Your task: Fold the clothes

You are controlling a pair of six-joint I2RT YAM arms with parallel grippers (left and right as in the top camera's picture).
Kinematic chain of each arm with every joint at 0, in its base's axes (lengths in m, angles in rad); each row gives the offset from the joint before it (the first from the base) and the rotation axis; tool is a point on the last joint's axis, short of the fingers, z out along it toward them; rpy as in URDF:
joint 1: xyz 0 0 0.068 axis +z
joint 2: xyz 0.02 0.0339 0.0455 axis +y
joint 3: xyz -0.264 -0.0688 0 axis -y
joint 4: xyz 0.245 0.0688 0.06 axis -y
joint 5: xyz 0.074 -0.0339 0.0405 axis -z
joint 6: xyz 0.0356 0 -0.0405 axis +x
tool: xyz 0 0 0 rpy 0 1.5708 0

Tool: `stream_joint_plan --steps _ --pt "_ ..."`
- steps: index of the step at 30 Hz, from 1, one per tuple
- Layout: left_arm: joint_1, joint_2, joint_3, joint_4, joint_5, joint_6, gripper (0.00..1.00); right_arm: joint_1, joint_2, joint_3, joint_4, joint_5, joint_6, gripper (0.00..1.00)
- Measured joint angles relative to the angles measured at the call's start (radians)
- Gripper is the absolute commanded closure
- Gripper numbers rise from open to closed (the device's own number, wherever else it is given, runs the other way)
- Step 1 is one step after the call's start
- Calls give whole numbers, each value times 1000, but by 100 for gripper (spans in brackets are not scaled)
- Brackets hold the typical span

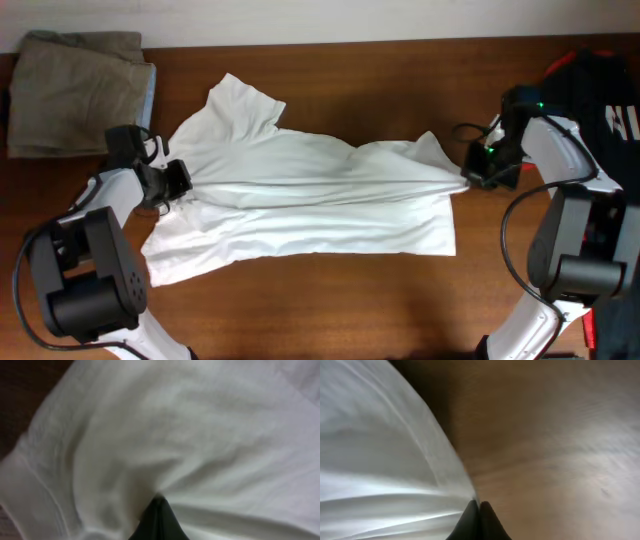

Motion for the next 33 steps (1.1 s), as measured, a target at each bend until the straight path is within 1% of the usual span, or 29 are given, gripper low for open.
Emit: stream_joint_plan --steps 1,3,5,6,7,8,9,10,11,13,14,15,16,18,20,22,26,29,32,33 --pt "-4 3 13 -18 2 0 100 0 0 0 -18 34 4 91" --pt "-13 10 60 -75 19 0 99 0 0 0 -33 88 5 50" --pt "-31 10 120 -130 22 0 99 0 0 0 -64 105 9 47" --pt "-43 9 151 -154 24 0 99 0 1 10 -88 110 10 43" --pt "-56 2 181 -179 26 0 94 -1 3 47 -129 116 10 36" --pt "-65 -11 201 -192 24 0 91 -2 5 77 -161 116 11 24" --pt "-75 -37 223 -200 22 0 88 -5 9 136 -214 115 20 16" --pt "-89 -78 250 -199 25 0 89 -8 9 221 -254 109 20 16" --pt "-98 -95 262 -193 25 0 90 -8 9 255 -286 77 8 17" --pt "-154 -119 278 -187 32 1 97 5 7 293 -344 -30 -55 68" --pt "-186 -114 278 -189 32 4 99 29 7 276 -372 -64 -82 87" --pt "-227 -93 278 -188 23 8 99 57 8 249 -382 -85 -92 89" --pt "-247 -75 278 -188 20 8 99 93 5 200 -357 -101 -100 96" --pt "-263 -7 278 -181 10 8 99 153 8 68 -307 -122 -88 96" --pt "-252 51 278 -181 -8 8 99 165 8 -50 -188 -129 -60 96" --pt "-226 98 278 -177 -30 8 99 159 9 -145 -137 -130 -43 96" --pt "-171 168 279 -162 -40 12 99 134 8 -245 -72 -127 -6 96" --pt "-148 177 285 -154 -21 12 99 102 -39 -313 -3 -166 34 96" --pt "-106 179 285 -150 -13 12 99 35 -43 -340 5 -224 69 96" --pt "-73 179 286 -151 -13 12 99 8 -43 -345 3 -232 77 96"
